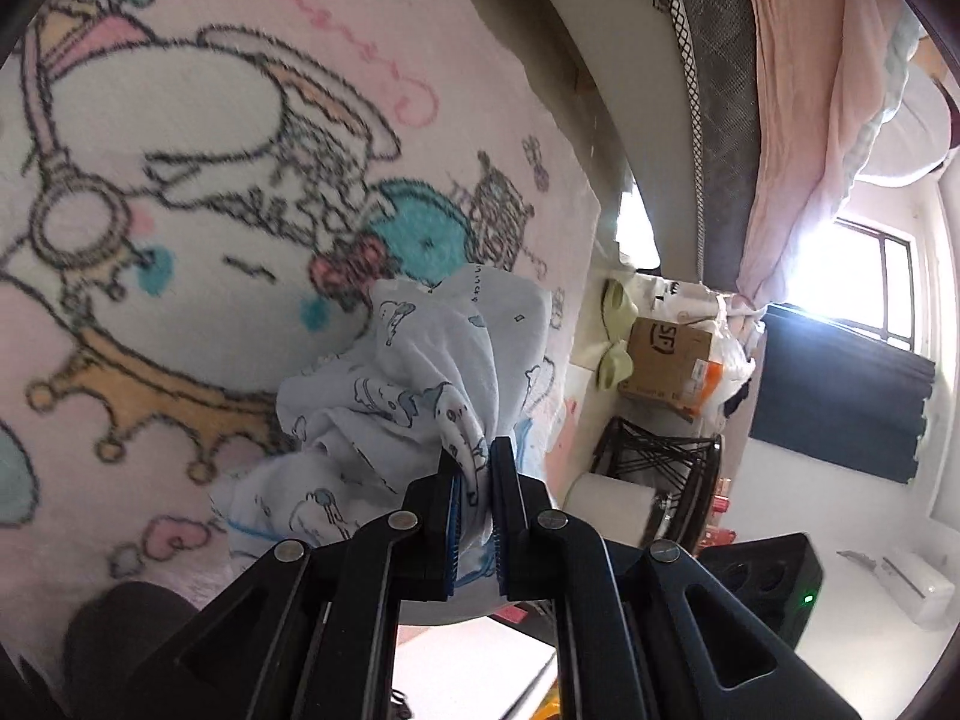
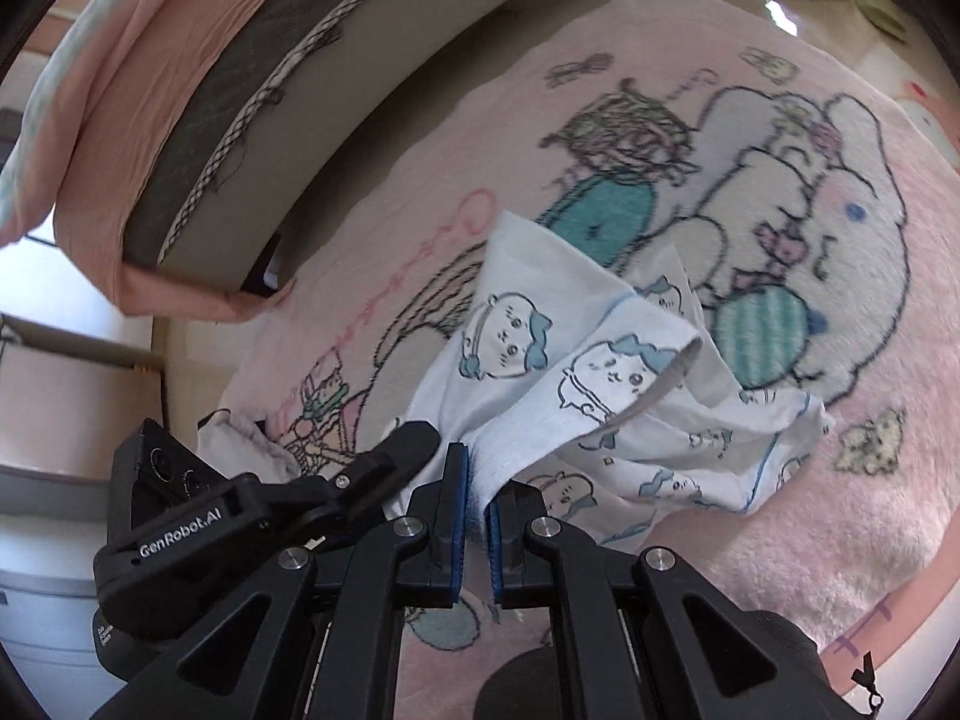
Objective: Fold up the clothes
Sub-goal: 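Lift the garment with both grippers and shake it open, then lay the garment flat on the rug and open both grippers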
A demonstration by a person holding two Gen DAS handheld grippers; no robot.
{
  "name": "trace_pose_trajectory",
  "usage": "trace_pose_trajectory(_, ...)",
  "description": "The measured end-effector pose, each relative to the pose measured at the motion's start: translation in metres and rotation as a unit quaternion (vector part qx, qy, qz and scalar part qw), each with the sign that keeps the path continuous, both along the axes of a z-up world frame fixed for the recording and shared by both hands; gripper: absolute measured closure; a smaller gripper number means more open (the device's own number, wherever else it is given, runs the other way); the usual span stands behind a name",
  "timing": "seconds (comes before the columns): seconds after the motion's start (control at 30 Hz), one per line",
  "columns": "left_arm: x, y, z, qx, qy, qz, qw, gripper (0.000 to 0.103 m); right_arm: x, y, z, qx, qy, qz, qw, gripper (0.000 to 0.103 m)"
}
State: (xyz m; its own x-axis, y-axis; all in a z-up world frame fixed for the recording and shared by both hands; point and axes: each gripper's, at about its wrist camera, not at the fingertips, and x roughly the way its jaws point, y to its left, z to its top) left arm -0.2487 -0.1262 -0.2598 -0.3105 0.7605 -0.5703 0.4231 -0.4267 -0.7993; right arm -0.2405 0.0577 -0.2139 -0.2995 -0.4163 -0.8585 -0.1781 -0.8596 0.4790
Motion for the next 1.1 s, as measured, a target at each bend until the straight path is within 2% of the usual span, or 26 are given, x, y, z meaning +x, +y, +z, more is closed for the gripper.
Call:
trace_pose_trajectory(0.23,-0.002,-0.012,-0.011,-0.057,0.004,-0.017,0.9982,0.095,-0.002,-0.011,-0.017,0.009,-0.014,0.023,1.0,0.099)
trace_pose_trajectory(0.4,0.0,-0.018,-0.029,-0.079,-0.003,-0.033,0.9963,0.095,0.002,-0.013,-0.041,0.004,-0.041,0.035,0.999,0.099)
trace_pose_trajectory(0.6,0.003,-0.022,-0.033,-0.119,-0.01,-0.052,0.9915,0.094,0.005,-0.025,-0.055,0.003,-0.056,0.059,0.997,0.099)
trace_pose_trajectory(0.63,0.003,-0.022,-0.034,-0.122,-0.012,-0.054,0.991,0.093,0.005,-0.026,-0.056,0.002,-0.058,0.062,0.996,0.098)
trace_pose_trajectory(0.67,0.004,-0.023,-0.035,-0.125,-0.016,-0.056,0.9905,0.091,0.006,-0.026,-0.057,0.001,-0.059,0.063,0.996,0.092)
trace_pose_trajectory(0.7,0.004,-0.024,-0.037,-0.127,-0.022,-0.058,0.99,0.083,0.006,-0.025,-0.057,0.0,-0.06,0.063,0.996,0.065)
trace_pose_trajectory(0.73,0.005,-0.025,-0.037,-0.129,-0.026,-0.058,0.9896,0.061,0.007,-0.023,-0.056,0.0,-0.06,0.063,0.996,0.044)
trace_pose_trajectory(0.77,0.007,-0.027,-0.036,-0.129,-0.024,-0.055,0.9899,0.044,0.008,-0.019,-0.054,-0.005,-0.055,0.059,0.997,0.015)
trace_pose_trajectory(0.8,0.009,-0.03,-0.036,-0.126,-0.021,-0.05,0.9906,0.007,0.01,-0.013,-0.051,-0.013,-0.041,0.05,0.998,0.013)
trace_pose_trajectory(0.83,0.011,-0.034,-0.034,-0.117,-0.017,-0.041,0.9921,0.0,0.012,-0.007,-0.046,-0.018,-0.03,0.042,0.999,0.013)
trace_pose_trajectory(0.93,0.019,-0.047,-0.027,-0.112,-0.013,-0.016,0.9935,0.0,0.018,0.014,-0.034,-0.021,-0.006,0.022,1.0,0.013)
trace_pose_trajectory(1.1,0.026,-0.06,-0.015,-0.119,-0.006,0.001,0.9929,0.0,0.024,0.052,-0.025,0.004,-0.003,-0.013,1.0,0.013)
